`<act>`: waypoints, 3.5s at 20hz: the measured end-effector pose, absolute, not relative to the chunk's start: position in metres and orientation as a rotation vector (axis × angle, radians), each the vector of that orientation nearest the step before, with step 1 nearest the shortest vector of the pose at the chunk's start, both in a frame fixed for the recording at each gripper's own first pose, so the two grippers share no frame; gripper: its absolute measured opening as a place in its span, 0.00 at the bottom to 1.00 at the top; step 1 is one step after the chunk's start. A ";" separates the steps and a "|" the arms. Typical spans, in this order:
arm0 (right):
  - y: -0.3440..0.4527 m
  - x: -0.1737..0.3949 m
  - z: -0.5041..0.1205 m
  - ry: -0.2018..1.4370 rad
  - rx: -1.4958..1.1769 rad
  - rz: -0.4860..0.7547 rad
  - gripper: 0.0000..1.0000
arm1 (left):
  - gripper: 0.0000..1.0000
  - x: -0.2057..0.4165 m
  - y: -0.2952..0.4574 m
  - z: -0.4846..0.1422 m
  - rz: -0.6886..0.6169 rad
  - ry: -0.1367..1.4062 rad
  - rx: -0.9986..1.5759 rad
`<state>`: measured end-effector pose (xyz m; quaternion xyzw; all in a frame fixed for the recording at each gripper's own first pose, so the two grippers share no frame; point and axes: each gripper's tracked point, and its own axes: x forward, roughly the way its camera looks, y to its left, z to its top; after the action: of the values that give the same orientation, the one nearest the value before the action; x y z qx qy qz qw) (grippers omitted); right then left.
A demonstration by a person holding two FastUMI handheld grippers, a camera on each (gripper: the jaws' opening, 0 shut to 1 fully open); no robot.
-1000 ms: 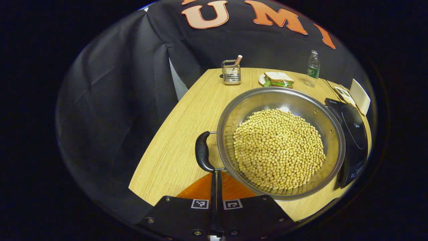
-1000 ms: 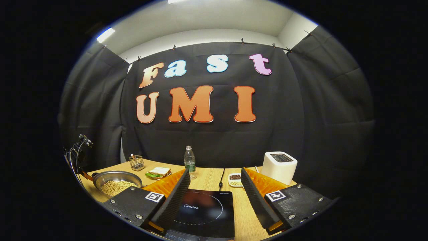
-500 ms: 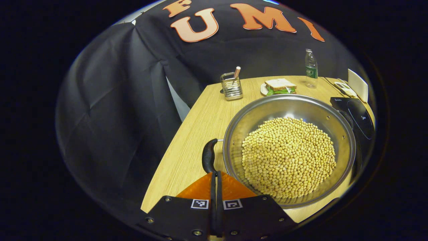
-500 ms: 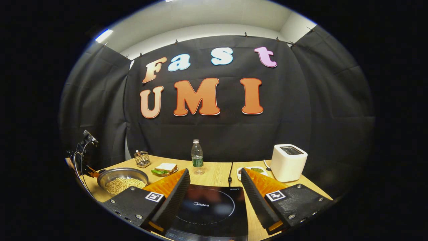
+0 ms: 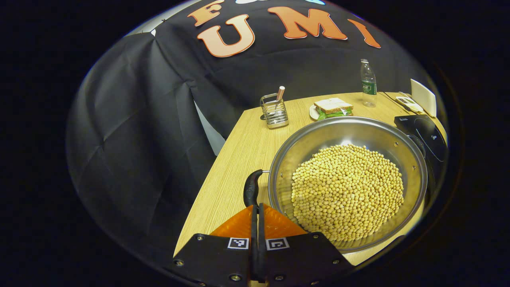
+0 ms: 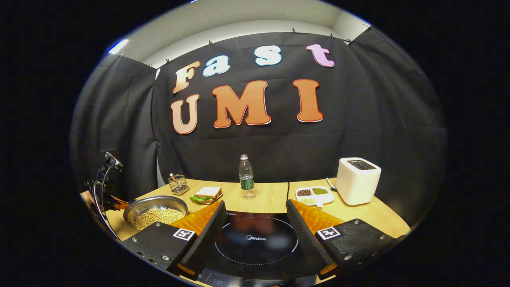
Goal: First push the handle of the pot to place it horizontally, then grasp the pot with both hands and set it on the induction cooktop.
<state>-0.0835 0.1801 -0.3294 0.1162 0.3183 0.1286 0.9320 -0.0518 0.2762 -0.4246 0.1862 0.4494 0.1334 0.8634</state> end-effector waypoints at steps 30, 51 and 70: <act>0.383 -0.122 -0.374 1.146 0.286 0.477 0.95 | 0.87 0.016 0.270 -0.385 0.083 0.908 0.068; 0.416 -0.153 -0.461 1.372 0.259 0.385 0.80 | 0.89 0.012 0.298 -0.466 0.095 0.983 0.147; 0.426 -0.153 -0.473 1.401 0.292 0.368 0.60 | 0.59 0.012 0.282 -0.479 0.122 0.897 0.137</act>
<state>-0.1530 0.4259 -0.4727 0.1329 0.6386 0.1676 0.7392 0.0120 0.2824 -0.4789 0.0661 0.4331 0.0588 0.8970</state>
